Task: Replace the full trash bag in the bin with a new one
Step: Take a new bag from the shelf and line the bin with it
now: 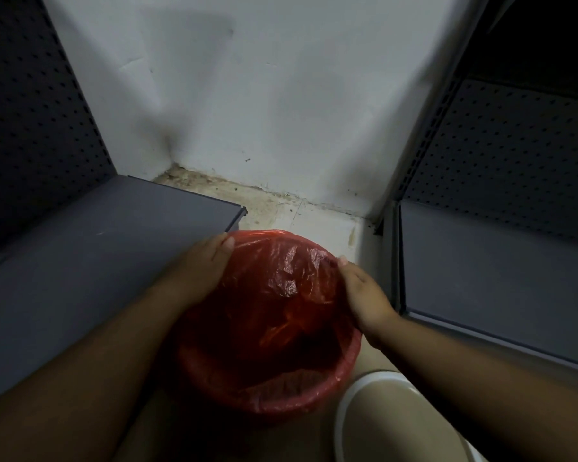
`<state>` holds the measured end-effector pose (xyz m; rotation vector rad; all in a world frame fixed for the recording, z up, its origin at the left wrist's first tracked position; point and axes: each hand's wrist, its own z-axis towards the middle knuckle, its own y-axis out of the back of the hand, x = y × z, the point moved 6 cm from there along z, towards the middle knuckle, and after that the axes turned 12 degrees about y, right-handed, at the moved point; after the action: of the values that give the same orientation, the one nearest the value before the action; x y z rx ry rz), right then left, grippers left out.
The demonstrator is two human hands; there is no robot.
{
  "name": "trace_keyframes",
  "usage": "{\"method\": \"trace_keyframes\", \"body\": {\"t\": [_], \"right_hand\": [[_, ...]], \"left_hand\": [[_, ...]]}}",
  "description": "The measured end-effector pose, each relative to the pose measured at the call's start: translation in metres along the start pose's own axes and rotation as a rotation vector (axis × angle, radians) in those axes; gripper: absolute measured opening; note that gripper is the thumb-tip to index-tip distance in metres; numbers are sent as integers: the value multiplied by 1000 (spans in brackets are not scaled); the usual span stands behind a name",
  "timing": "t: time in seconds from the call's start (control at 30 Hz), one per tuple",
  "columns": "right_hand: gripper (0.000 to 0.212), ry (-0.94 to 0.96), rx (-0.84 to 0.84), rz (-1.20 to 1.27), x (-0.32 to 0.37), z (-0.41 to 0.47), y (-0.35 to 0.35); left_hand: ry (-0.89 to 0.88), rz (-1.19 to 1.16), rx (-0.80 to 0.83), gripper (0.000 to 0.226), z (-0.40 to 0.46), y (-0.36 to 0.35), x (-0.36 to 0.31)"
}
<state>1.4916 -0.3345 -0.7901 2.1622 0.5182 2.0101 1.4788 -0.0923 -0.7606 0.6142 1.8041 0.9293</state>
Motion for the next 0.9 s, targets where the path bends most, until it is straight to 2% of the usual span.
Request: {"method": "trace_keyframes", "body": {"t": [0.2, 0.37, 0.47, 0.53, 0.6, 0.73, 0.9], "right_hand": [[62, -119, -49, 130, -10, -3, -3], [60, -210, -35, 186, -14, -6, -2], [56, -188, -29, 156, -8, -6, 1], [49, -148, -57, 138, -1, -3, 3], [50, -118, -72, 137, 3, 0, 5], [53, -107, -31, 119, 3, 0, 1], [48, -71, -31, 128, 1, -5, -6]], "left_hand": [[131, -308, 62, 55, 1, 6, 22], [202, -664, 146, 57, -10, 3, 41], [234, -683, 79, 61, -13, 6, 57], [228, -781, 56, 62, -14, 10, 61], [215, -855, 65, 61, -16, 12, 60], [195, -786, 52, 78, -19, 10, 60], [176, -767, 18, 58, -28, 5, 54]]}}
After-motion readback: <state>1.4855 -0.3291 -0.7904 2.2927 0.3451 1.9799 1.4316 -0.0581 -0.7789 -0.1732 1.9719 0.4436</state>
